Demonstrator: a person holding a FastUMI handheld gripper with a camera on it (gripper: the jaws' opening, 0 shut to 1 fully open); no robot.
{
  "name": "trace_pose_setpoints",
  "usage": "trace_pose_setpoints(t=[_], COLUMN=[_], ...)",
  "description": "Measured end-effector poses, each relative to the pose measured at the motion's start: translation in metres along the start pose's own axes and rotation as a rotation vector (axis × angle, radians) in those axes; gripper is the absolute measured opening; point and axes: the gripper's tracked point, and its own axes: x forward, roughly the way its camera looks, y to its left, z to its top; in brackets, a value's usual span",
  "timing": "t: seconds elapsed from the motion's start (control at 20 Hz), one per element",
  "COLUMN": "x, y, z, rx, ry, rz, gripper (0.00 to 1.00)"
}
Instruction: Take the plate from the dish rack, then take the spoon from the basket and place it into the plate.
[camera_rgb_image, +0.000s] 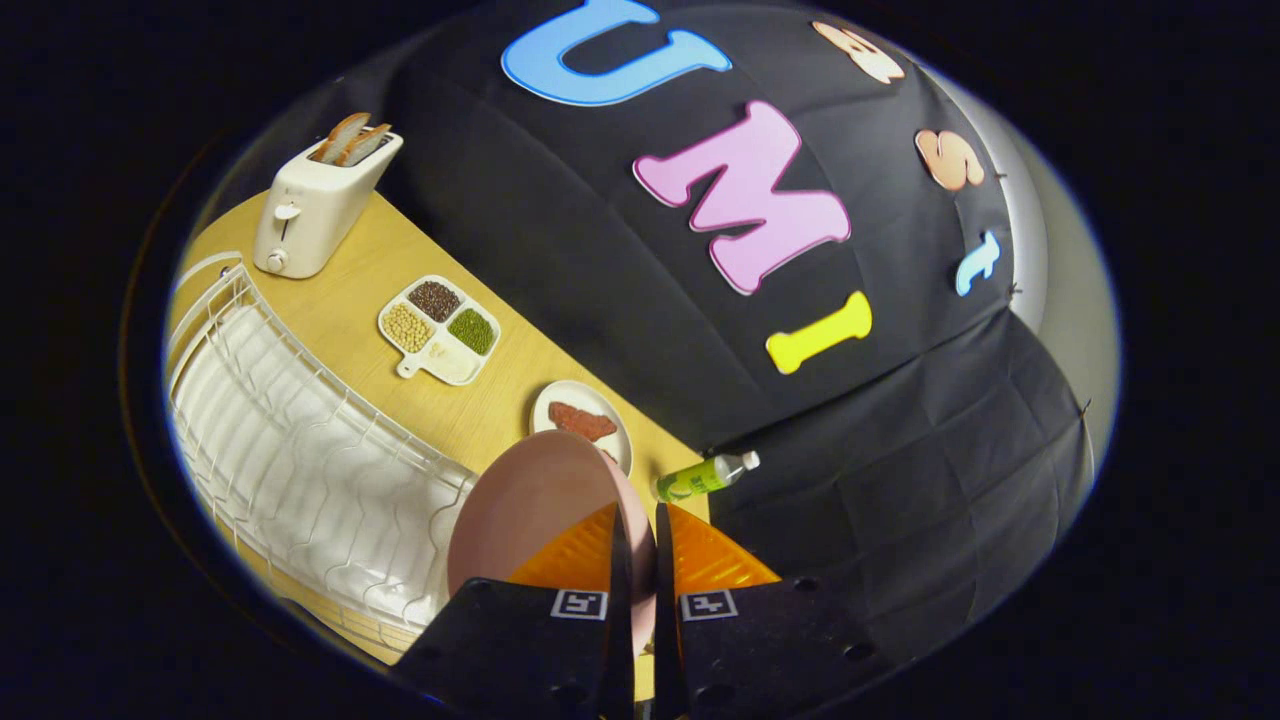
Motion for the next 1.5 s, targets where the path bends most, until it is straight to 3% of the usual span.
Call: trace_pose_setpoints(t=[0.4, 0.8, 1.05, 1.5], x=[-0.033, -0.09, -0.124, -0.165], y=[-0.03, -0.038, -0.008, 0.081], z=[-0.024, -0.092, -0.146, -0.228], rx=[0.224, 0.49, 0.614, 0.775], ry=[-0.047, 0.002, 0.043, 0.266], rz=[0.149, 0.358, 0.513, 0.731], gripper=[0.12, 0.12, 0.12, 0.12])
